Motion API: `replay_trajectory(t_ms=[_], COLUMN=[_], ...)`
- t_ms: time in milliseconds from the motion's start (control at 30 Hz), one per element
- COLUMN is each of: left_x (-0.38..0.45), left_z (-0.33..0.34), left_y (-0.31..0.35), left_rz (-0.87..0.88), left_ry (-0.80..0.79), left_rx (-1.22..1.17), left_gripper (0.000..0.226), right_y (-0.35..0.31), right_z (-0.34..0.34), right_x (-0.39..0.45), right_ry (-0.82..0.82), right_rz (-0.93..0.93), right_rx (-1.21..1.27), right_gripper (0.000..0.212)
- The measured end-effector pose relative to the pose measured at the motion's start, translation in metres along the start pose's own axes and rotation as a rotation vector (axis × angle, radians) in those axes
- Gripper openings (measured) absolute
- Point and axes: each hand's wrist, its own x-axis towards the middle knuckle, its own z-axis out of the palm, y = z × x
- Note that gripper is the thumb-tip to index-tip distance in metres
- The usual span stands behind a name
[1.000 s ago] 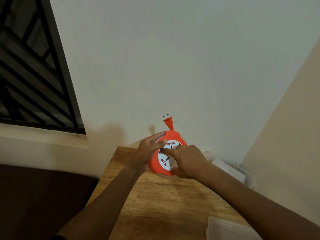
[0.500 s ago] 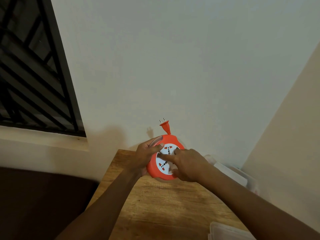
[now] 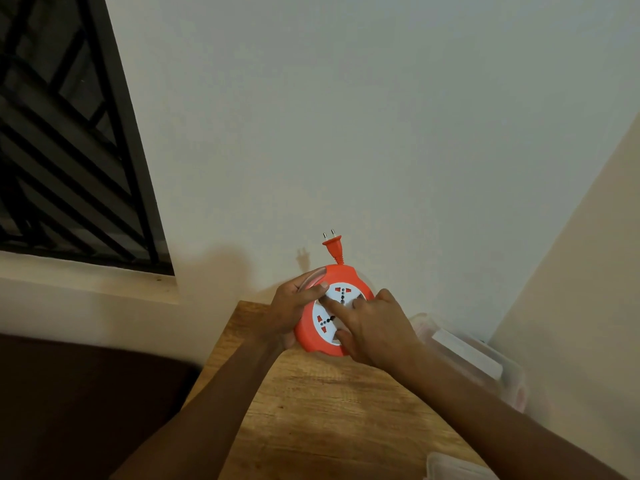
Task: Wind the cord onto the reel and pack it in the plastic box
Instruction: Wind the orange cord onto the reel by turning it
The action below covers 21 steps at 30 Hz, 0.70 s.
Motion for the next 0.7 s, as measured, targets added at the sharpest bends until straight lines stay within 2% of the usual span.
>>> replay_trajectory(t_ms=[100,233,333,433,500,600,700], left_x=[0.001,0.003,0.005,0.003,0.012,0.012,0.015], left_z=[-0.003,-0.013,-0.017,-0.022,-0.053,-0.062,-0.065], left_y=[-0.002,0.0,-0.001,-0.006,-0.008,-0.016,-0.02], left_rz=[-0.016,0.003,0.004,-0.004,-0.004,-0.012,-0.018], left_ry=[-0.028,-0.042,-0.008,0.014,0.056,0.078,0.097], left_rx=[-0.025,-0.101,-0.151,-0.16,-0.153,-0.159,-0.139], left_gripper=[0.028,0.045,0.045,0.048,0.049,0.053,0.042], right_y=[0.003,0.013,0.017,0.002,-0.017,-0.018,-0.024], right_z=[0.002,0.005,0.018,0.033,0.05,0.057,0.071], right_x=[0.004,0.0,-0.004,-0.004,0.027,0.026,0.019], right_ry=[-0.011,0.157,0.279,0.298,0.332,0.203,0.086], right_rz=[0.002,-0.001,0.216,0.425,0.571,0.79,0.852], right_rx=[0.063,0.235,0.583,0.853,1.031,1.305,1.672], right_gripper=[0.067,0.059,0.058,0.072,0.078,0.067,0.056])
